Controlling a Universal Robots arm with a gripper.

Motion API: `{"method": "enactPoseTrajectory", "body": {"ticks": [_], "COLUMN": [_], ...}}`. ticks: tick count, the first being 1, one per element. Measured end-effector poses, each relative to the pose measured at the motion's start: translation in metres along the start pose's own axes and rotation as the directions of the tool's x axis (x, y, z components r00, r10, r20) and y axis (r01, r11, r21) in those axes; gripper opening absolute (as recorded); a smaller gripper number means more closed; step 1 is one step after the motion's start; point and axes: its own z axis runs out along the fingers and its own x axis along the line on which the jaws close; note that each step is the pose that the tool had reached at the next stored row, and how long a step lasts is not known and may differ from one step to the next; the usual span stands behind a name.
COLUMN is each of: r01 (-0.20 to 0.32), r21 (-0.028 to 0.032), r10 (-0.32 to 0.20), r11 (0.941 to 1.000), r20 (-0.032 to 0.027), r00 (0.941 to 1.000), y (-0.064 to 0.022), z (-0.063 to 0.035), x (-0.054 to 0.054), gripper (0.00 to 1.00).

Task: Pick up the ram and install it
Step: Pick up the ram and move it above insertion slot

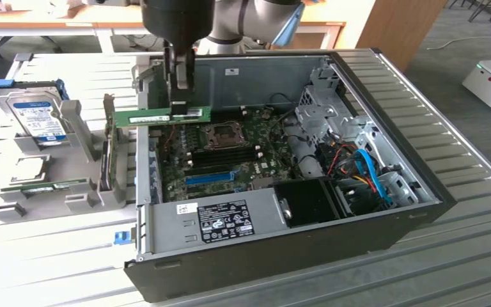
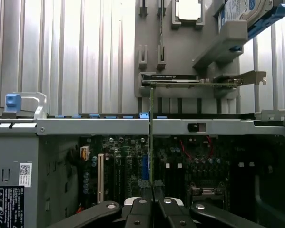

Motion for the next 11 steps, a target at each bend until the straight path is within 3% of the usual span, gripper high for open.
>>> {"method": "enactPoseTrajectory", "body": {"ticks": [11], "r01": [0.0], "r21": [-0.0026], "r10": [0.0], "r11": [1.0], "r20": [-0.0001], "r00": [1.0], "y": [-0.0302], "z": [-0.0019], "x": [-0.001], "gripper": [0.12]}}
